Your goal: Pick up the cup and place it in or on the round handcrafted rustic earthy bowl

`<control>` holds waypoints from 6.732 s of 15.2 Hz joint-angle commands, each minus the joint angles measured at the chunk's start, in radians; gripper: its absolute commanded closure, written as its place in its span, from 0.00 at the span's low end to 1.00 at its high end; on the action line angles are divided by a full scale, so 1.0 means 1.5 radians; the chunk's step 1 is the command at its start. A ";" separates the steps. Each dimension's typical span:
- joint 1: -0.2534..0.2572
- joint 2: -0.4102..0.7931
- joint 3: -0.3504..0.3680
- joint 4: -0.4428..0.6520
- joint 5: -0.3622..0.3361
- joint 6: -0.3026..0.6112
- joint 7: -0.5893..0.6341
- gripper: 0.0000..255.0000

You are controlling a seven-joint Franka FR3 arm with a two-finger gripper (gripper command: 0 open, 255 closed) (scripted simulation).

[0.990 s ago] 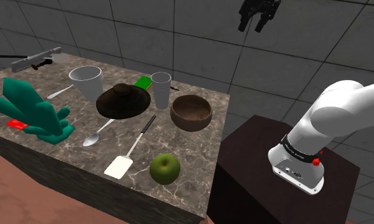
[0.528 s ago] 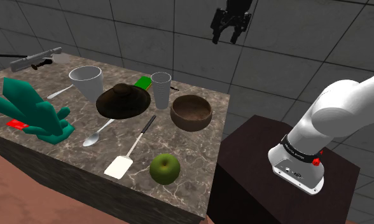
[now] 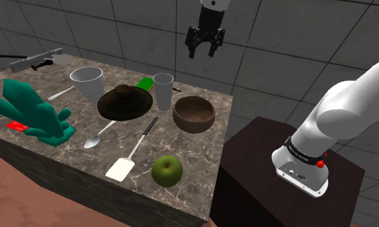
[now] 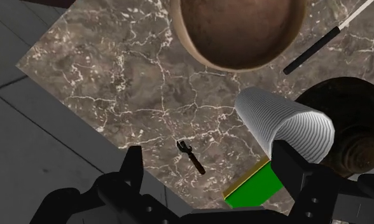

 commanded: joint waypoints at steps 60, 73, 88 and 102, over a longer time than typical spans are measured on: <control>0.027 0.214 0.060 0.287 -0.050 -0.092 0.118 1.00; 0.029 0.065 0.055 0.233 -0.008 -0.182 0.113 1.00; 0.051 -0.125 0.044 0.056 0.039 -0.190 0.104 1.00; 0.056 -0.131 0.057 -0.074 0.051 -0.067 0.093 1.00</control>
